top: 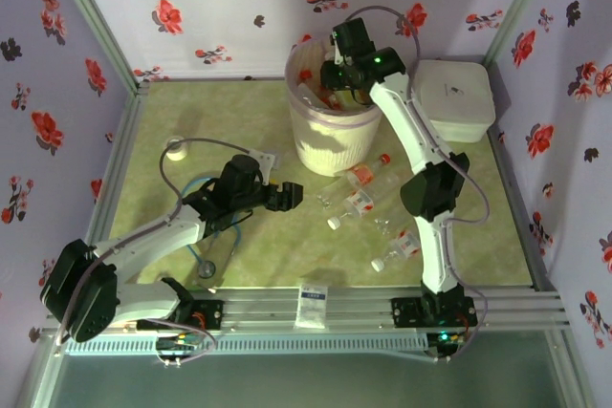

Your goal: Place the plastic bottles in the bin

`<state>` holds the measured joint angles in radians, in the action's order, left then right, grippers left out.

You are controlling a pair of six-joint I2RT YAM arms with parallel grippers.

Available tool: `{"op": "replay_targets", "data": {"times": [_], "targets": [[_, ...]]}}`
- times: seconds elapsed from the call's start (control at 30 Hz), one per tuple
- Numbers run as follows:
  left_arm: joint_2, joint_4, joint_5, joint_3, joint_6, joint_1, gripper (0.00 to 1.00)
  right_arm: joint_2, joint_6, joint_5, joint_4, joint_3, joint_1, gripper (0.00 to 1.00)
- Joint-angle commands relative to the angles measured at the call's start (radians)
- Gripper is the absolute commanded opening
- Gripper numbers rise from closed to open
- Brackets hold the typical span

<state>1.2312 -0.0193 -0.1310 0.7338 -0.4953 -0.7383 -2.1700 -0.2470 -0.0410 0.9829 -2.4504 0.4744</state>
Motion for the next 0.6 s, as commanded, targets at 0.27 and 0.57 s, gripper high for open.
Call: {"op": "replay_targets", "data": {"times": [0.27, 0.57], "targets": [[-0.007, 0.023, -0.01, -0.013, 0.024, 0.008, 0.88, 0.346, -0.041, -0.057, -0.097, 0.189, -0.011, 0.93], [0.03, 0.049, -0.028, -0.008, 0.035, 0.008, 0.88, 0.72, -0.205, -0.156, -0.229, 0.667, -0.138, 0.99]]}}
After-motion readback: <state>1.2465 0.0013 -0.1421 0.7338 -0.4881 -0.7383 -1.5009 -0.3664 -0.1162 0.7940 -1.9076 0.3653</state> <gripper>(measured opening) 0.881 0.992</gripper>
